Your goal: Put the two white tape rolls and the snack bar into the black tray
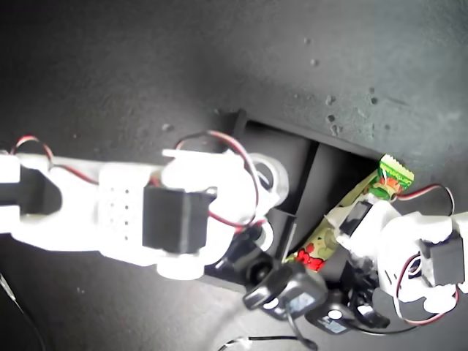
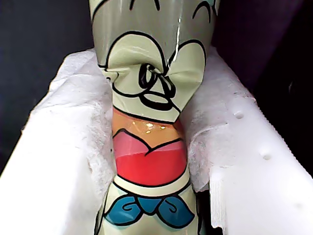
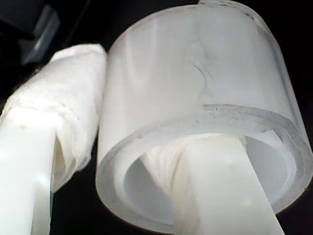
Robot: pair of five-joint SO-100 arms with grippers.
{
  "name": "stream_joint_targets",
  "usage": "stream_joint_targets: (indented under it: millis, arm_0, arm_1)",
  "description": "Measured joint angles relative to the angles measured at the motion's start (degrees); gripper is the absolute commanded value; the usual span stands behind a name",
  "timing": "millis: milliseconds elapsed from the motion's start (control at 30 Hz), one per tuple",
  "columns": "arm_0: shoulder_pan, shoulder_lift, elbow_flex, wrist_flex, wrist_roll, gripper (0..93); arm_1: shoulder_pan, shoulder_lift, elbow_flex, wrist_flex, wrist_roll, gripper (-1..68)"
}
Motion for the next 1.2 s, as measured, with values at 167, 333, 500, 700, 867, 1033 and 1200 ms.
stream_joint_targets:
  millis: [167, 333, 500, 700, 867, 1033, 1200]
  arm_0:
    - [-2.99, -4.48, -3.43, 0.0, 0.62, 5.1]
    - [-3.96, -5.19, -3.43, 0.0, 0.88, 9.9]
    - [-4.39, -5.1, -3.6, 0.0, 1.41, 10.9]
    - [-6.15, -2.99, -2.9, 0.0, 1.85, 10.5]
    - [-7.21, 8.09, 6.77, 0.0, 2.46, 9.6]
    - [-7.91, 28.21, 23.82, 0.0, 2.46, 8.3]
    - [-7.65, 50.19, 44.03, 0.0, 0.97, 0.4]
  arm_1:
    - [-2.46, -0.18, -6.77, 3.96, 0.0, 37.7]
    - [-3.08, -0.18, -17.05, 13.97, 0.0, 39.4]
    - [-2.2, -0.44, -28.92, 24.43, 0.0, 38.5]
    - [-0.97, -0.44, -37.88, 32.26, 0.0, 32.7]
    - [2.72, 1.93, -39.29, 32.61, 0.0, 19.0]
    - [7.82, 13.01, -34.37, 32.61, 3.08, -0.1]
    - [11.95, 32.08, -20.92, 32.7, 12.13, -0.4]
